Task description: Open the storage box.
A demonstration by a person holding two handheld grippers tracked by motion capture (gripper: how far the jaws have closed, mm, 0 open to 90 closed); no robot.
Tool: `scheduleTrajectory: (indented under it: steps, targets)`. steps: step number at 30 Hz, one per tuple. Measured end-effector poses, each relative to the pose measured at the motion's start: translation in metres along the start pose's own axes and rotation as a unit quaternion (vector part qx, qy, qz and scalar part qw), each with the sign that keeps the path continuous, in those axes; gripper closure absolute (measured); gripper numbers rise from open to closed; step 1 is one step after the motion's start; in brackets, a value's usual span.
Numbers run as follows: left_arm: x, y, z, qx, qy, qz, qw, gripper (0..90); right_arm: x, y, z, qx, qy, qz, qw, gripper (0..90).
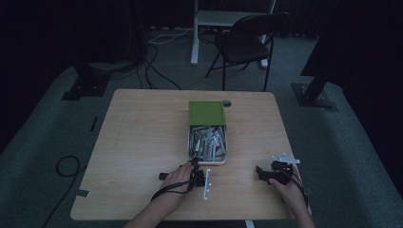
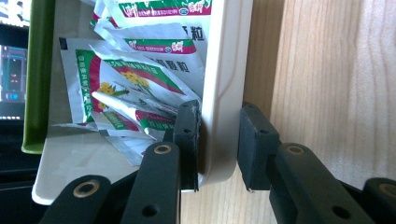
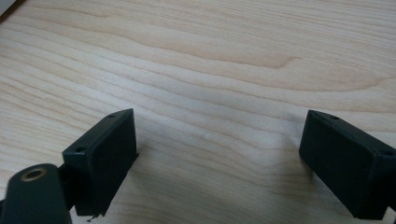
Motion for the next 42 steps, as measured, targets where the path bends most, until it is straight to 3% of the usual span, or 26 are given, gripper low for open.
scheduleTrajectory:
  steps: [13, 17, 18, 20, 23, 25, 30, 31, 35, 38, 42]
  targets:
    - [-0.006, -0.001, -0.004, -0.013, 0.004, -0.016, 0.9998, 71.3, 0.0, 0.0, 0.0, 0.0, 0.0, 0.0, 1.0, 10.7]
    - [-0.006, -0.003, -0.004, -0.031, 0.014, -0.032, 0.9989, 68.9, 0.0, 0.0, 0.0, 0.0, 0.0, 0.0, 1.0, 10.7]
    - [-0.006, -0.005, -0.006, -0.048, 0.02, -0.045, 0.9976, 66.2, 0.0, 0.0, 0.0, 0.0, 0.0, 0.0, 1.0, 10.7]
    - [-0.007, -0.004, -0.007, -0.053, 0.024, -0.056, 0.9967, 63.5, 0.0, 0.0, 0.0, 0.0, 0.0, 0.0, 1.0, 10.7]
    - [-0.01, -0.002, -0.005, -0.079, 0.033, -0.069, 0.9939, 63.5, 0.0, 0.0, 0.0, 0.0, 0.0, 0.0, 1.0, 10.7]
    - [-0.014, -0.002, -0.004, -0.103, 0.043, -0.082, 0.9905, 63.5, 0.0, 0.0, 0.0, 0.0, 0.0, 0.0, 1.0, 10.7]
    - [-0.023, 0.001, 0.002, -0.167, 0.066, -0.105, 0.978, 63.5, 0.0, 0.0, 0.0, 0.0, 0.0, 0.0, 1.0, 10.7]
    - [-0.025, 0.002, 0.004, -0.18, 0.07, -0.11, 0.975, 63.6, 0.0, 0.0, 0.0, 0.0, 0.0, 0.0, 1.0, 10.7]
    - [-0.031, 0.006, 0.008, -0.235, 0.095, -0.136, 0.9576, 63.5, 0.0, 0.0, 0.0, 0.0, 0.0, 0.0, 1.0, 10.7]
    - [-0.034, 0.008, 0.007, -0.256, 0.111, -0.151, 0.9485, 63.5, 0.0, 0.0, 0.0, 0.0, 0.0, 0.0, 1.0, 10.7]
    - [-0.037, 0.012, 0.006, -0.27, 0.12, -0.158, 0.942, 63.6, 0.0, 0.0, 0.0, 0.0, 0.0, 0.0, 1.0, 10.7]
Point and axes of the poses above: each handheld gripper's, and its own axes: x roughly forward along the jaws, y roughly out of its underside, z roughly to its left, the point moved 10 cm from there along x, roughly forward along the jaws, and after that the axes turned 1 degree about -z, right-handed, at the moved point
